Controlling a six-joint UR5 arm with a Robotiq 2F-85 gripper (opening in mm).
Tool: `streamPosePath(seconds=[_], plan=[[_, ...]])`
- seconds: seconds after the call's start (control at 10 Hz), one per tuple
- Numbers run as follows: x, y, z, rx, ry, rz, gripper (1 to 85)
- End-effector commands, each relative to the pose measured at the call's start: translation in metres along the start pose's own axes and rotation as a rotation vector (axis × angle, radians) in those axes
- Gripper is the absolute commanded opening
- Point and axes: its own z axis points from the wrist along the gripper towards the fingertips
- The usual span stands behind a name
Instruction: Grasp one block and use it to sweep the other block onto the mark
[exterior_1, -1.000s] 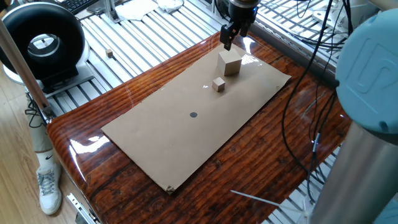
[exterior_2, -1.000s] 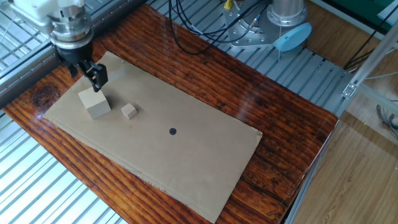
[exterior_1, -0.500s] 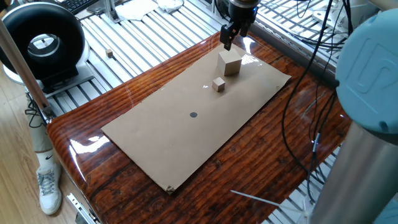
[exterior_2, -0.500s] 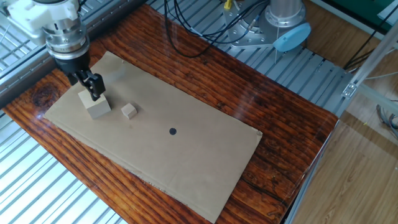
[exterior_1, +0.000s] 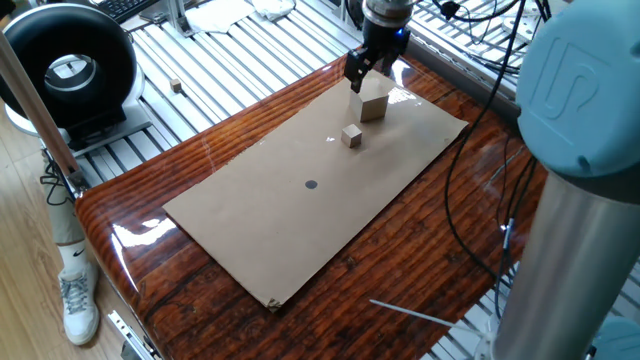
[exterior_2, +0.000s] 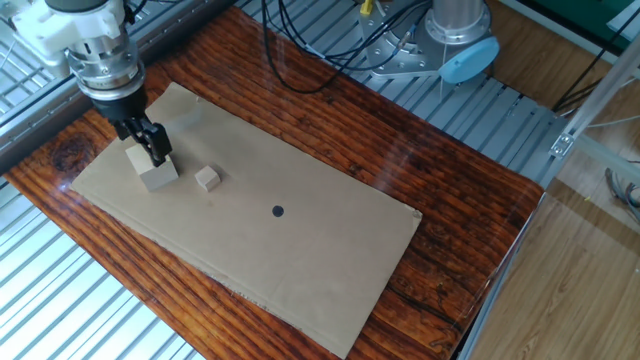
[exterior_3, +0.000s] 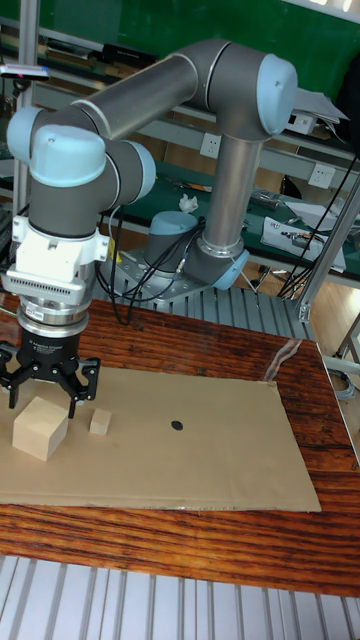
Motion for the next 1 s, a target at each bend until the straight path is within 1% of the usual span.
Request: streamPosePath(seconds=[0.0,0.1,0.3,0.6,0.8,0.9], plan=[[-0.002,0.000,0.009,-0.019,-0.006,0.016,77.7],[-0.002,0.002,0.015,-0.036,-0.010,0.011,78.0],[0.002,0.001,0.025,-0.039,-0.010,-0.001,78.7],[0.003,0.002,0.026,-0.044,-0.007,-0.013,79.0],[0.002,0.002,0.027,-0.039,-0.013,-0.024,78.7],[0.000,0.000,0.028,-0.031,-0.019,-0.034,77.0]])
